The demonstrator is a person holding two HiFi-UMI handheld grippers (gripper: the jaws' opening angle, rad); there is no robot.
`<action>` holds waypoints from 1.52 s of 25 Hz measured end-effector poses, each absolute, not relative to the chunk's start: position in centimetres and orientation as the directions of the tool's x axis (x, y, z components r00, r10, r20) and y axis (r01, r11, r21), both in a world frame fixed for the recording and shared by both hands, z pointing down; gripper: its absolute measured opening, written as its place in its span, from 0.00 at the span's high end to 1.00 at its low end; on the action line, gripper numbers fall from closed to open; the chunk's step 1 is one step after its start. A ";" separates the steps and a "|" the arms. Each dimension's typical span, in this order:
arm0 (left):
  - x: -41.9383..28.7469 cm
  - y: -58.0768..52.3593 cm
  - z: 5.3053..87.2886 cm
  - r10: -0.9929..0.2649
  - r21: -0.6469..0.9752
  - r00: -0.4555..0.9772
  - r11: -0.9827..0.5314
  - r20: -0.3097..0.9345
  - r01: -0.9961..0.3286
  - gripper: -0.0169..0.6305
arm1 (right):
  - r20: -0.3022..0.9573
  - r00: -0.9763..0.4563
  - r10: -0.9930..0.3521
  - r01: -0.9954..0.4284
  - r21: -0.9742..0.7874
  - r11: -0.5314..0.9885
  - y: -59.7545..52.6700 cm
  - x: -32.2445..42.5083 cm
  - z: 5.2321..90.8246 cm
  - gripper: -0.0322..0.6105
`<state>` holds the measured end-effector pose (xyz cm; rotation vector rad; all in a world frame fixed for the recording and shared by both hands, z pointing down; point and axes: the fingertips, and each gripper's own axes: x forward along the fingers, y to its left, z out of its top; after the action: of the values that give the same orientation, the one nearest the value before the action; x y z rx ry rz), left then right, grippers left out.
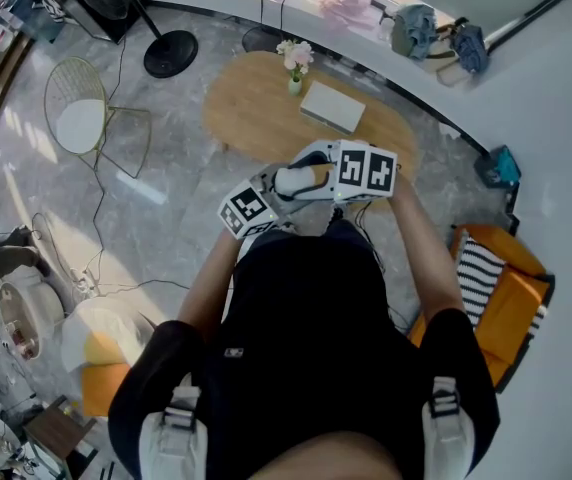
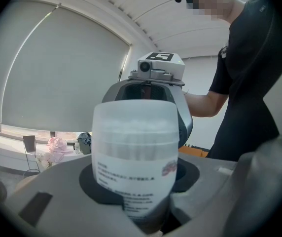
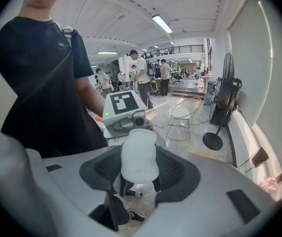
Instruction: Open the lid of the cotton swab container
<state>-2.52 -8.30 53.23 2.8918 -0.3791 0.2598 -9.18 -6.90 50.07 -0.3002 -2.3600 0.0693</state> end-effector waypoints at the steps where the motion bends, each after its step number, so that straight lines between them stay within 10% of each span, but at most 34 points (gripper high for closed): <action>1: -2.6 -8.4 53.3 -0.235 0.186 0.951 -0.944 0.200 -0.273 0.67 | 0.679 -0.694 0.239 0.198 -0.139 0.970 -7.0 -9.2 50.1 0.64; 38: -2.2 -8.8 53.4 -0.225 0.166 0.956 -0.952 0.186 -0.257 0.68 | 0.678 -0.675 0.293 0.233 -0.181 0.955 -7.9 -9.0 50.2 0.64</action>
<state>-2.19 -8.80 53.36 2.9200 -0.3631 0.2447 -9.01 -7.91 50.24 -0.3677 -2.3379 0.1020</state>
